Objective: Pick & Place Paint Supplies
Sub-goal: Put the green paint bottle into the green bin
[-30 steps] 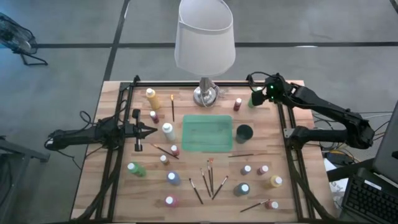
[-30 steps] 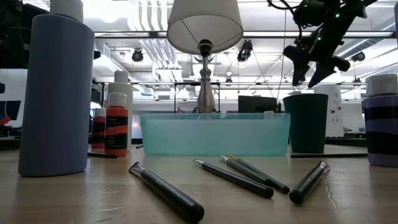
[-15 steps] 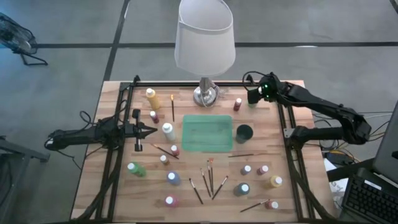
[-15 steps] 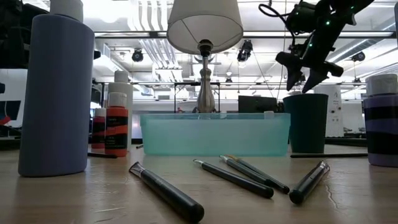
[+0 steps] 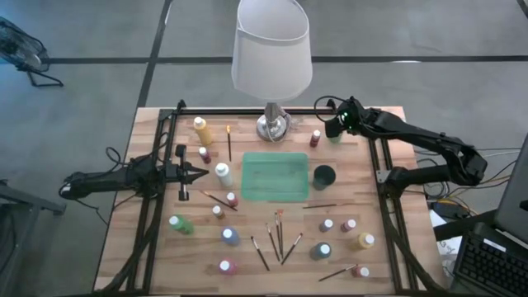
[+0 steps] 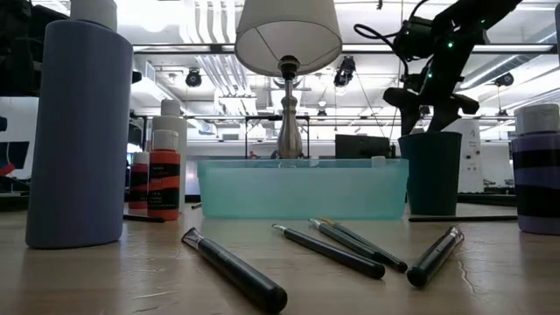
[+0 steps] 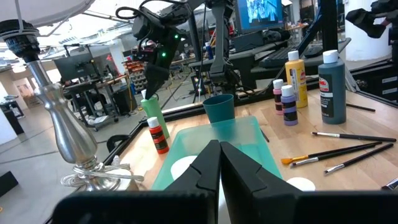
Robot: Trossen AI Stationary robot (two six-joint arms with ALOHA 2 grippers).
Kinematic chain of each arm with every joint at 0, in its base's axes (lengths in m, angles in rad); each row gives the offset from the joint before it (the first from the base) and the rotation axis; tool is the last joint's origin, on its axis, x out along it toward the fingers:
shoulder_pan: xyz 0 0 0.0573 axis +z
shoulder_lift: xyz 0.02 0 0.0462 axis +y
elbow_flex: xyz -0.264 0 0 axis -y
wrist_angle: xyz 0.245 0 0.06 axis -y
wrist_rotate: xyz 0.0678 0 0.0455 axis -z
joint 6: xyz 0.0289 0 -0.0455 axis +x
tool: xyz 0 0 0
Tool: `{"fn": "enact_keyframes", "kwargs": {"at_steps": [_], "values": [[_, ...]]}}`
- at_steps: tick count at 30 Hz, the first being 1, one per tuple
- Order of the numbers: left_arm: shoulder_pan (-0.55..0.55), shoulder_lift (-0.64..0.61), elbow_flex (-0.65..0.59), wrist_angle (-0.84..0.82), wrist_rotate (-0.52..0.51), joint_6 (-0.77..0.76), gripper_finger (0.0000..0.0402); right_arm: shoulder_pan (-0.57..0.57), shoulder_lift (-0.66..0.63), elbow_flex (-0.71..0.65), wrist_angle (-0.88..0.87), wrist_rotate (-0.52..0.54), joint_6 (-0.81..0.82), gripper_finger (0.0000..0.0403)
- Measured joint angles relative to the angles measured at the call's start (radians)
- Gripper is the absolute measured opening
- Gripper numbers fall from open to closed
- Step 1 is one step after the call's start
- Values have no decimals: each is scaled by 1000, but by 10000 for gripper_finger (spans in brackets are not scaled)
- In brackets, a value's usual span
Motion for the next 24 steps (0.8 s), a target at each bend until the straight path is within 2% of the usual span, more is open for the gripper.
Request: {"fn": "enact_keyframes", "kwargs": {"at_steps": [13,24], "values": [[0,0,0,0,0,0,16,-2,20,0,13,23,-3,200],[0,0,0,0,0,0,16,-2,16,0,15,24,-2,115]]}}
